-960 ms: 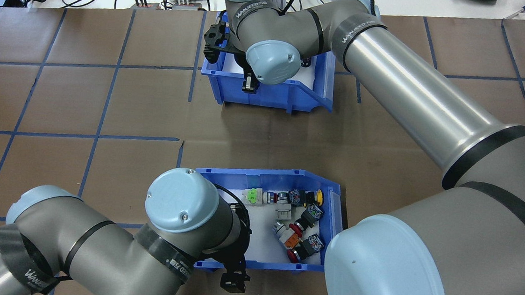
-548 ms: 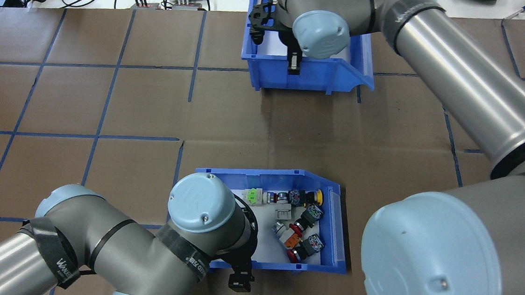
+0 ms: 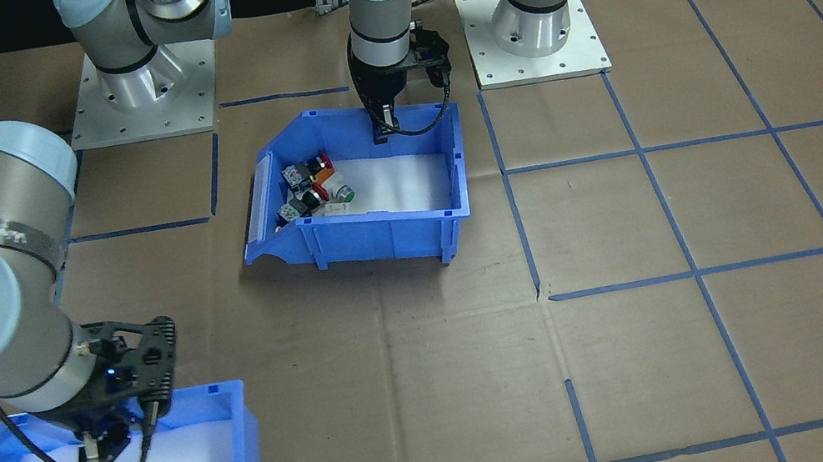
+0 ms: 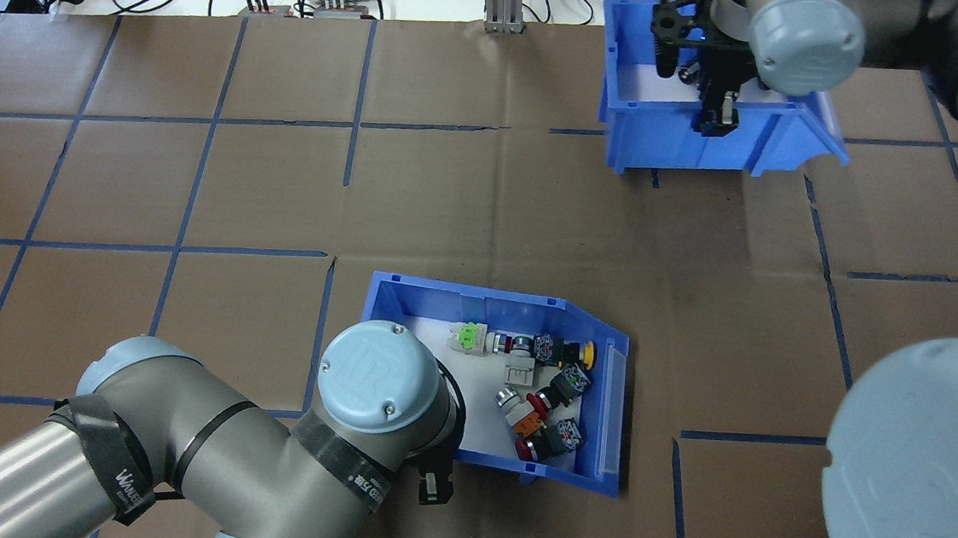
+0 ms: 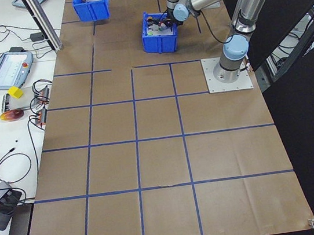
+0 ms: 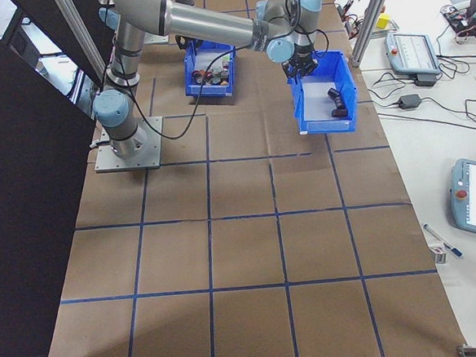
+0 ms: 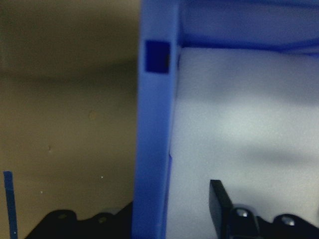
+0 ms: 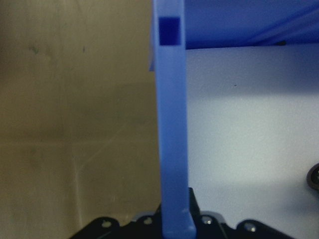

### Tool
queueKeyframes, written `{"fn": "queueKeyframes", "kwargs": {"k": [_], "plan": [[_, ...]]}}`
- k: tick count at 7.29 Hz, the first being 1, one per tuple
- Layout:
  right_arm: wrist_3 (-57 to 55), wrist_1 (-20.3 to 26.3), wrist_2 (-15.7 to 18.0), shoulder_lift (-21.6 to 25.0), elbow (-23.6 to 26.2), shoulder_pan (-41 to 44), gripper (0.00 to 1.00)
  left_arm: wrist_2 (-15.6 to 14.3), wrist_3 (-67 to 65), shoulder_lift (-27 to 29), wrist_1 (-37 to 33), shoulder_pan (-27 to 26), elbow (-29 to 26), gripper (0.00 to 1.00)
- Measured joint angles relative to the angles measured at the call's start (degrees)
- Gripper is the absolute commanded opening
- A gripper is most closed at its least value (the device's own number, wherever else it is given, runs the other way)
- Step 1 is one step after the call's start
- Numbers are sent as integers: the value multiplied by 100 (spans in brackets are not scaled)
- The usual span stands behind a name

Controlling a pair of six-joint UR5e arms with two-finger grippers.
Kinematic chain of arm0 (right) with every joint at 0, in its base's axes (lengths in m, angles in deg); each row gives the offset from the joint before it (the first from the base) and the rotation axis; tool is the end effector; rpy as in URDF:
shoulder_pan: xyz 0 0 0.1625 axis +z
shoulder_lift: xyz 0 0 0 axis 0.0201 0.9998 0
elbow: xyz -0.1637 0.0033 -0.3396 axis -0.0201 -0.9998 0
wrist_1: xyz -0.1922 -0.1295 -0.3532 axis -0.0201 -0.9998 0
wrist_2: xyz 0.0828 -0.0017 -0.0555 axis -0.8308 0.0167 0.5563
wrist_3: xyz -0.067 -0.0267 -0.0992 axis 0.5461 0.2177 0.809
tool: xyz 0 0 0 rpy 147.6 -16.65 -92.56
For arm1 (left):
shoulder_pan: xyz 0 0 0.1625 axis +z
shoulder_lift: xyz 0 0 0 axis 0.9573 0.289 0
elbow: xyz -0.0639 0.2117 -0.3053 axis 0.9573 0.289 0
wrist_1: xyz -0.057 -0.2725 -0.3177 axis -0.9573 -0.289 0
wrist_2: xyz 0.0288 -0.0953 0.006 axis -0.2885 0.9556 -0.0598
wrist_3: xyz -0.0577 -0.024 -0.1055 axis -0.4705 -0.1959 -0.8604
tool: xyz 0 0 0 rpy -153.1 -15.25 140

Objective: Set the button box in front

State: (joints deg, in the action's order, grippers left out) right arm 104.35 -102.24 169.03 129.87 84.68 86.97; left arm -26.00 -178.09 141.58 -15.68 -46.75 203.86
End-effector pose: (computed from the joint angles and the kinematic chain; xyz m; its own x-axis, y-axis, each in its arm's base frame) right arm 0.0814 -0.6498 0.2711 -0.0025 -0.9998 0.0187 -0.9992 0.0033 0.0406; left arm -0.3257 -0.2792 0.1750 0.1014 -0.9948 -0.0129 -0.9910 -0.1021 0.0867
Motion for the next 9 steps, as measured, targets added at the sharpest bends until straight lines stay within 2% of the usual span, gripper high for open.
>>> {"fn": "queueKeyframes", "kwargs": {"k": [3,5,6,8,9], "plan": [[1292,-59,-31,975,1118,-952,5,27,-60,-113,82,23,-402,0],[1756,-499,-46,1554,1927,-1403,5,52,176,26,31,272,-917,0],[1861,-789,-76,1679,2206,-1525,5,163,432,193,25,514,-1177,0],[1854,-1015,-240,1744,2393,-1594,5,670,938,806,52,939,-1890,0],[1788,-1036,-323,1754,2413,-1598,5,1032,1121,1205,65,1108,-2335,0]]}}
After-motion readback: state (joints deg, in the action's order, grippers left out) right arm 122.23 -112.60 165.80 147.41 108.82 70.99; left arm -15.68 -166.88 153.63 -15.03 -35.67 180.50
